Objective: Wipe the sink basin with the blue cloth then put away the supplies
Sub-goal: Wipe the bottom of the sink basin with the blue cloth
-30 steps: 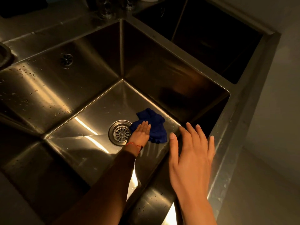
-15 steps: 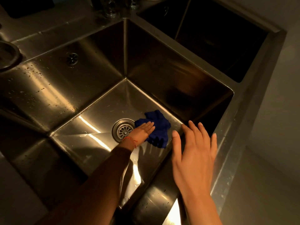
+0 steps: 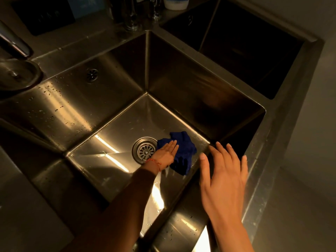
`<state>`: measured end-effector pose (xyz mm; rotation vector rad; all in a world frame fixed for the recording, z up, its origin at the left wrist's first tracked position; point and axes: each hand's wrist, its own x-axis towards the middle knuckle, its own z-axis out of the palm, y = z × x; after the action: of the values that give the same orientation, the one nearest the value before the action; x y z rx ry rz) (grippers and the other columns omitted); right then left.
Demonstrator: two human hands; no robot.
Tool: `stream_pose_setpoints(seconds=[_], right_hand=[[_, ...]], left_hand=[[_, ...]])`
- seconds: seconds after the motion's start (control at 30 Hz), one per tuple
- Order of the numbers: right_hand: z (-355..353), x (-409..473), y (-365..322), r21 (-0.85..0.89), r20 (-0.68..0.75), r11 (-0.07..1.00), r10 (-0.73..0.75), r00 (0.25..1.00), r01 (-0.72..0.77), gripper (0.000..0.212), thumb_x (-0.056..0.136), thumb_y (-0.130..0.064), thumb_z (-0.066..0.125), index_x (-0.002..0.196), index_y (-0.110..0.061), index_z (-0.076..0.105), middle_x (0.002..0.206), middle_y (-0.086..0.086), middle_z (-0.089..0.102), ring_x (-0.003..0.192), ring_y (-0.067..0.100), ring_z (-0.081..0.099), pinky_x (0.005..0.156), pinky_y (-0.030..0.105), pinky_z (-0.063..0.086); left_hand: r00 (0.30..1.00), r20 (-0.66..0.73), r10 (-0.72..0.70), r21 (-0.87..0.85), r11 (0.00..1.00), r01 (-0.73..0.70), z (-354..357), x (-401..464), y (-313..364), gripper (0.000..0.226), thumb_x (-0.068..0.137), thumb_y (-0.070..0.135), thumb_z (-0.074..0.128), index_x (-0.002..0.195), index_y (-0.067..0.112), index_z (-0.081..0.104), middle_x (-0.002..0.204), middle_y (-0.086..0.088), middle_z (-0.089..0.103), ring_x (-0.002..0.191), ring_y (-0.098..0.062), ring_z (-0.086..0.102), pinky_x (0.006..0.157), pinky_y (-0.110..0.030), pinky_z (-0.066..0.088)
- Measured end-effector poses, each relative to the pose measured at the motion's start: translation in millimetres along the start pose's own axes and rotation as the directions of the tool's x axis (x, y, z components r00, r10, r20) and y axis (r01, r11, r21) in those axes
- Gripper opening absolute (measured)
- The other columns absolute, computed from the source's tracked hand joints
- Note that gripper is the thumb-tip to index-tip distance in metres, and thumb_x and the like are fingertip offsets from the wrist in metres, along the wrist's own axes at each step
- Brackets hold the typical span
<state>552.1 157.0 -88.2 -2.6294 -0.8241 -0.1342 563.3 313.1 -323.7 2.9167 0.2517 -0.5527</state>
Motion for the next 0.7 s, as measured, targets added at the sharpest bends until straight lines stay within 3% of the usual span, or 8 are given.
stream_pose_setpoints(seconds=[0.1, 0.4, 0.7], right_hand=[[1, 0, 0, -0.001, 0.002, 1.000, -0.002, 1.000, 0.002, 0.054, 0.091, -0.046, 0.027, 0.115, -0.011, 0.060, 0.126, 0.008, 0.057, 0.130, 0.022, 0.037, 0.112, 0.041, 0.008], [2, 0, 1, 0.007, -0.004, 1.000, -0.002, 1.000, 0.002, 0.053, 0.091, -0.045, 0.028, 0.116, -0.011, 0.060, 0.126, 0.007, 0.057, 0.130, 0.021, 0.037, 0.112, 0.037, 0.006], [0, 0, 0, 0.028, 0.005, 1.000, 0.008, 1.000, -0.009, 0.052, 0.091, -0.046, 0.029, 0.116, -0.012, 0.059, 0.127, 0.006, 0.056, 0.131, 0.020, 0.035, 0.113, 0.038, 0.006]], left_hand=[[0.997, -0.026, -0.071, -0.040, 0.997, 0.070, 6, 4, 9, 0.064, 0.100, 0.004, 0.034, 0.150, 0.001, -0.005, 0.158, -0.018, -0.011, 0.148, -0.028, -0.007, 0.120, -0.035, -0.001], [0.994, 0.009, -0.112, -0.091, 0.989, 0.113, 7, 11, 11, 0.061, 0.101, 0.009, 0.032, 0.151, 0.003, -0.003, 0.160, -0.014, -0.004, 0.148, -0.024, -0.002, 0.120, -0.033, -0.001], [0.999, 0.046, -0.027, -0.117, 0.993, 0.033, 26, -15, -4, 0.063, 0.101, 0.015, 0.038, 0.152, 0.008, 0.002, 0.160, -0.010, -0.003, 0.149, -0.022, -0.001, 0.120, -0.030, -0.001]])
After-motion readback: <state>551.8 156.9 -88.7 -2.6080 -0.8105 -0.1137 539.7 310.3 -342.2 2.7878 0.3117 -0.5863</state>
